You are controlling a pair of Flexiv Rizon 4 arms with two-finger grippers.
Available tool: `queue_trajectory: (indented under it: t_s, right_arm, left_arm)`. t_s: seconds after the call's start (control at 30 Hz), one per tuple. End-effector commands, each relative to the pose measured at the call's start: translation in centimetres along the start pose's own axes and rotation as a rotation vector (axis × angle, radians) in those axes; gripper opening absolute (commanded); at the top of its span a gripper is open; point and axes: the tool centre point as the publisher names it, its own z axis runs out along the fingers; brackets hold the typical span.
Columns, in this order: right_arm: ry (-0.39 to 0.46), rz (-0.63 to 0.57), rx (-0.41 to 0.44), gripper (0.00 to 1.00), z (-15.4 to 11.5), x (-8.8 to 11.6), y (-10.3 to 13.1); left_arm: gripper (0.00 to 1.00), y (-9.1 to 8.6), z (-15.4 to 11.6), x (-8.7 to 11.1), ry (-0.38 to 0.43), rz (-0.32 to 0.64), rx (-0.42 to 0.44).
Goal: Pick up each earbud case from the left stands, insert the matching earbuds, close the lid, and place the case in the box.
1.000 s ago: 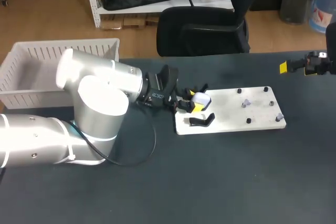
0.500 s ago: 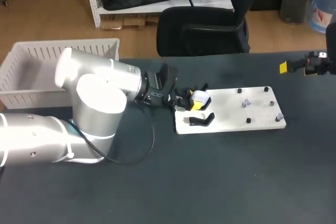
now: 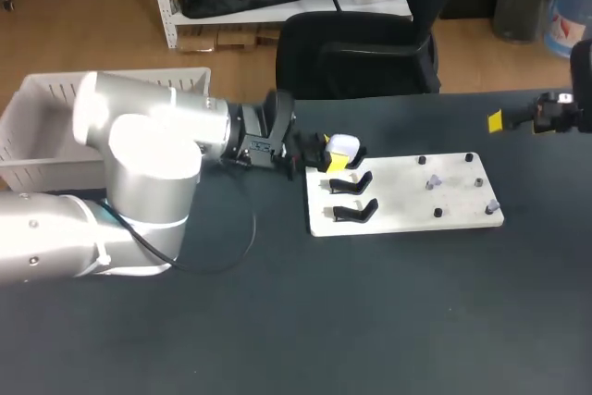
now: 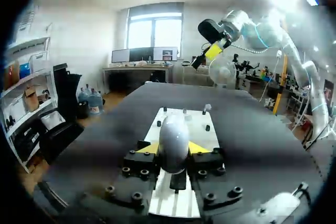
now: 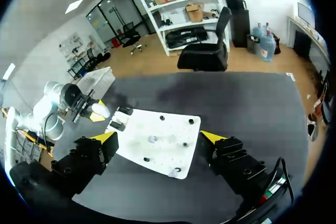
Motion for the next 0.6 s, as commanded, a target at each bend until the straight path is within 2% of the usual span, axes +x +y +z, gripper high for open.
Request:
queue_trajectory:
  t_s: [0.03,0.13,0.23,0.6]
  right_arm:
    - [0.049,-0.029,-0.009,1.0,0.9,-0.5,2.1]
    - [0.079,-0.046,-0.013,1.0,1.5,0.0,3.7]
    - [0.063,-0.037,-0.041,1.0,1.9,0.6,5.4]
    - [0.12,-0.085,-0.083,1.0,3.5,0.7,8.0]
  left_arm:
    - [0.0,0.1,0.5,-1.6,-0.009,0.023,-0.031]
    - [0.0,0.2,0.9,-3.0,-0.018,0.043,-0.034]
    - [0.0,0.2,1.4,-4.3,-0.02,0.082,-0.041]
    - [0.0,-0.7,3.7,-7.3,-0.046,0.166,0.021]
